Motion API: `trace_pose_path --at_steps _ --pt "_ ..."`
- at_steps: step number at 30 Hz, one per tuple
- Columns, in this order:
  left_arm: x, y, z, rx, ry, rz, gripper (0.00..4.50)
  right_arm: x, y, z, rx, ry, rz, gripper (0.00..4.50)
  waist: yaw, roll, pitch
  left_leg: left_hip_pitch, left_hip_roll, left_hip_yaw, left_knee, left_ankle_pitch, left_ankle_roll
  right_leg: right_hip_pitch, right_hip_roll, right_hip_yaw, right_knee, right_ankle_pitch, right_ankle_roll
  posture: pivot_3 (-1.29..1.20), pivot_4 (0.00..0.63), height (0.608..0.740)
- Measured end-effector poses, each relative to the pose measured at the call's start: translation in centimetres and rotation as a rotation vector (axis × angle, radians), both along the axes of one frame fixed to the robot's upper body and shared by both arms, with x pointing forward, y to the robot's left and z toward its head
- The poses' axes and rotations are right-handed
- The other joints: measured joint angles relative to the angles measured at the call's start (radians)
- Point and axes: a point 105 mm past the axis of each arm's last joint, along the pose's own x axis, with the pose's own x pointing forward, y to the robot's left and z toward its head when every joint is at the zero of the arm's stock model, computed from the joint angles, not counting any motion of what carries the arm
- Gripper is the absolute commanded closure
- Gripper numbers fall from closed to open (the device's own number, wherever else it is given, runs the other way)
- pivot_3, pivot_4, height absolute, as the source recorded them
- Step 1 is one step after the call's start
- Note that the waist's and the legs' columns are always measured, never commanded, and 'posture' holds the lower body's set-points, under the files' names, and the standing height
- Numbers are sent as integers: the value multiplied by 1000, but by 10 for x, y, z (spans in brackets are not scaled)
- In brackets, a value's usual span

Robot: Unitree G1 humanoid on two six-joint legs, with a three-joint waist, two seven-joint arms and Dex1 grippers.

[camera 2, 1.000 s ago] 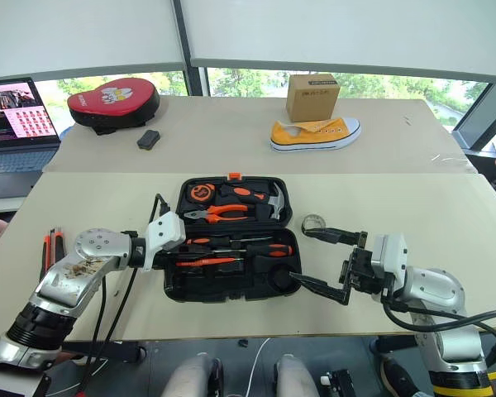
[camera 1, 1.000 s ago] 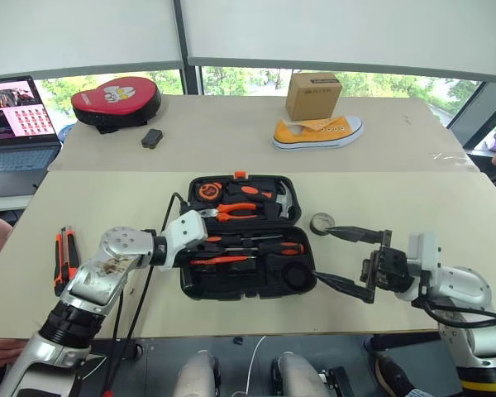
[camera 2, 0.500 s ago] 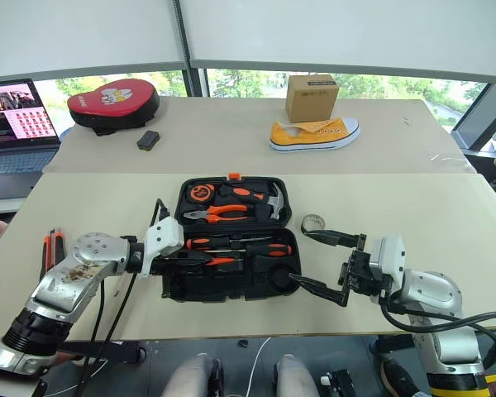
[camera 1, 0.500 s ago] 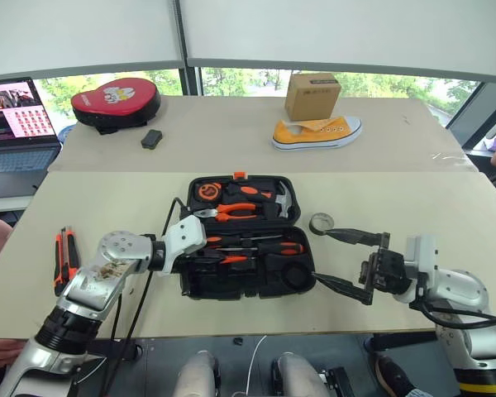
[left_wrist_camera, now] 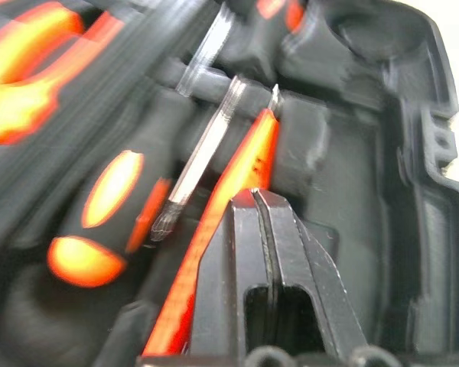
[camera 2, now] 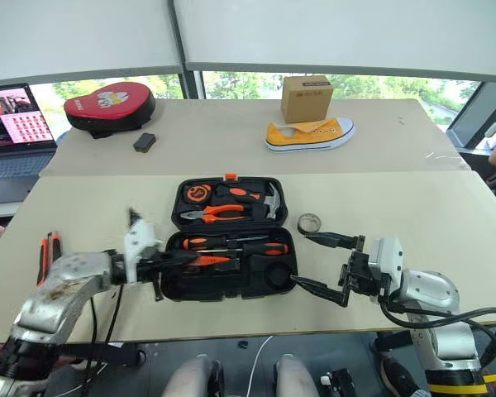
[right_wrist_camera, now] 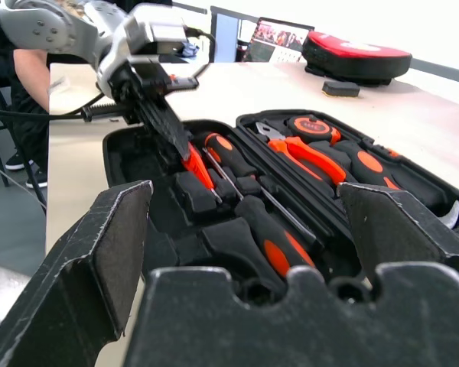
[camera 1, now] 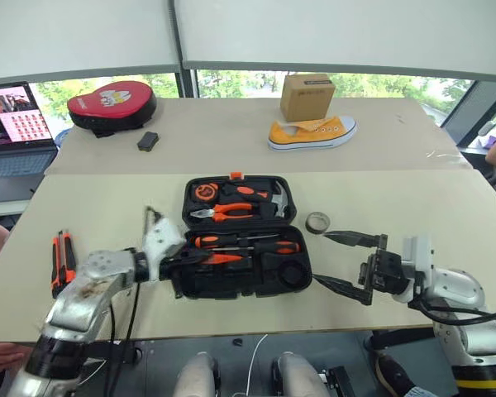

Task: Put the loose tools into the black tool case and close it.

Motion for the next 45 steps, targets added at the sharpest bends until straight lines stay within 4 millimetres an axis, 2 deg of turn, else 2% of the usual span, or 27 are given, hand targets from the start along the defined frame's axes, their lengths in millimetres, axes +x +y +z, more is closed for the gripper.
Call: trace_pose_path --at_steps 1,4,6,7,9,12,15,18,21,26,29,32,38,41,45 --pt "-10 23 6 -28 -34 79 2939 0 -4 -1 -5 -1 -5 0 -9 0 0 0 1 0 -1 0 1 0 -1 0 -1 0 0 0 150 740" --pt "-35 65 10 -73 -65 246 1807 -1 -14 -6 -22 13 -20 0 -10 0 0 0 0 0 -1 -1 1 0 -3 0 -1 -1 1 0 150 740" --pt "-65 95 5 -95 -70 388 1060 -2 -15 -9 -25 16 -4 0 -11 0 0 1 0 1 -1 -1 1 1 -5 0 -2 -1 1 0 150 740" --pt "-72 101 3 -94 -64 417 742 -2 -15 -9 -26 17 -3 0 -10 -1 0 2 0 1 -1 -1 2 2 -5 0 -2 -1 1 0 150 740" --pt "-100 121 -8 -71 -33 514 56 -1 -16 -10 -23 17 -2 0 -8 -2 1 2 0 1 -1 -1 2 2 -5 -1 -3 -1 1 0 150 740" --pt "-130 141 -15 -73 -33 655 56 0 -13 -8 -17 -4 10 0 -1 -3 0 2 0 1 -1 -1 1 3 -5 -1 -5 -1 1 0 150 740" --pt "-145 143 -19 -60 -38 685 56 0 -12 -12 -7 4 15 0 7 -3 0 2 -1 1 -1 -1 1 3 -5 -1 -7 -2 -2 0 150 740" --pt "-139 136 -18 -60 -58 653 56 0 -10 -13 -7 9 28 0 13 -3 0 2 -1 2 -1 -1 1 3 -5 -1 -7 -4 -6 0 150 740" --pt "-128 136 -10 -71 -108 656 56 -1 -8 -13 -8 4 41 0 11 -4 0 2 0 2 -1 -1 2 3 -4 -1 -7 -1 0 0 150 740" --pt "-129 158 -11 -100 -126 802 56 -1 -7 -12 -8 -11 48 0 -7 -4 0 1 0 2 -1 -2 3 3 -4 -1 -7 -1 0 0 150 740" --pt "-138 182 -19 -160 -98 991 56 -2 -3 -10 18 -28 51 0 -13 -4 -1 2 0 1 -1 -2 3 3 -4 -1 -7 -1 0 0 150 740" --pt "-140 194 -24 -214 -73 1113 56 -1 3 -1 65 -43 46 0 -10 -5 0 2 0 1 -1 -2 3 3 -4 -1 -7 0 0 0 150 740" --pt "-137 201 -32 -268 13 1211 56 1 10 11 100 -68 56 0 -7 -8 -2 2 0 1 -1 -3 3 3 -5 -1 -7 0 1 0 150 740" --pt "-119 204 -23 -294 20 1231 56 2 16 13 129 -76 61 0 -4 -8 -2 2 0 0 -1 -2 2 3 -5 -2 -6 0 0 0 150 740" --pt "-82 199 -8 -264 50 1222 56 3 26 19 140 -95 95 0 -2 -8 -2 2 0 1 -1 -2 2 3 -5 -1 -6 1 0 0 150 740"
